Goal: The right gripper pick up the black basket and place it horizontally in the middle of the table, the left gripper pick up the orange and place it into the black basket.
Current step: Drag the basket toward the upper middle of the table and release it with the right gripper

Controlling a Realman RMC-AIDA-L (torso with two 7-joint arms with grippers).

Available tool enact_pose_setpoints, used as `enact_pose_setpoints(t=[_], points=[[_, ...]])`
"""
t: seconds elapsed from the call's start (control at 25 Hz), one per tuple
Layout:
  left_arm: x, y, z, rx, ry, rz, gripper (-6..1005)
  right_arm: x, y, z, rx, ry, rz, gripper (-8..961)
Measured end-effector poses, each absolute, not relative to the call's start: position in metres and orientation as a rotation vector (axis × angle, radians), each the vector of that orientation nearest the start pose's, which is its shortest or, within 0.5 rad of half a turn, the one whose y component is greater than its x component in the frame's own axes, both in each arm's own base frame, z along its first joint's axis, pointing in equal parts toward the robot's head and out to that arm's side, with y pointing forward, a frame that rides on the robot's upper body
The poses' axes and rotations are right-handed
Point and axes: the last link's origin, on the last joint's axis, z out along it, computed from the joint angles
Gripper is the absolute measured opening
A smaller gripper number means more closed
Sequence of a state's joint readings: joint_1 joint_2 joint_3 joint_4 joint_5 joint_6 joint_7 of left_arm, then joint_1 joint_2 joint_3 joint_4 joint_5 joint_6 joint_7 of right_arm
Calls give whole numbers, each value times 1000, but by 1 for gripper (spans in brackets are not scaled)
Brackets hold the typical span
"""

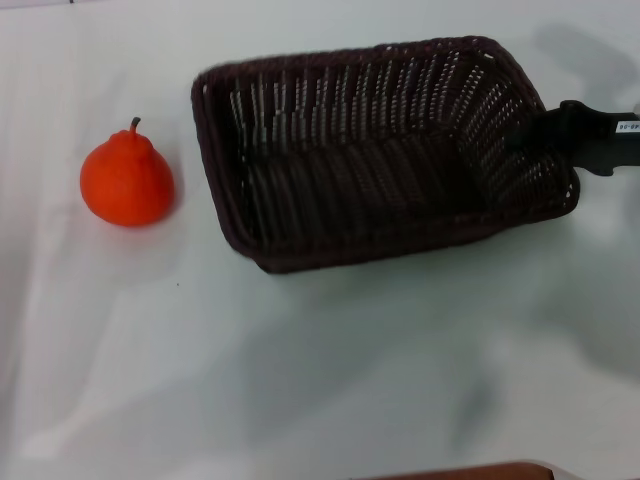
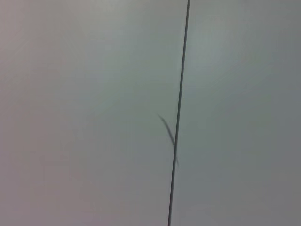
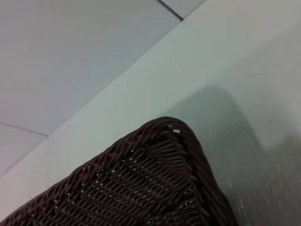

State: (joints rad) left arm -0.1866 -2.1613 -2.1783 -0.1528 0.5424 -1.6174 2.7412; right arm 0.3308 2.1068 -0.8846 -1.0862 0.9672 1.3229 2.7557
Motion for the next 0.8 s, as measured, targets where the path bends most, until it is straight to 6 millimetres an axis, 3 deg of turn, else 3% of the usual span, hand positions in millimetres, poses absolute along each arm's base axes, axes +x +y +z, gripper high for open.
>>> enact_pose_setpoints(t=[0.36, 0.8], points=[[-337, 241, 20, -1443, -422, -994, 909, 309, 319, 30, -1984, -1771, -504, 218], [-333, 246, 19, -1457, -413, -1004, 910, 292, 319, 47, -1937, -1787, -554, 190]])
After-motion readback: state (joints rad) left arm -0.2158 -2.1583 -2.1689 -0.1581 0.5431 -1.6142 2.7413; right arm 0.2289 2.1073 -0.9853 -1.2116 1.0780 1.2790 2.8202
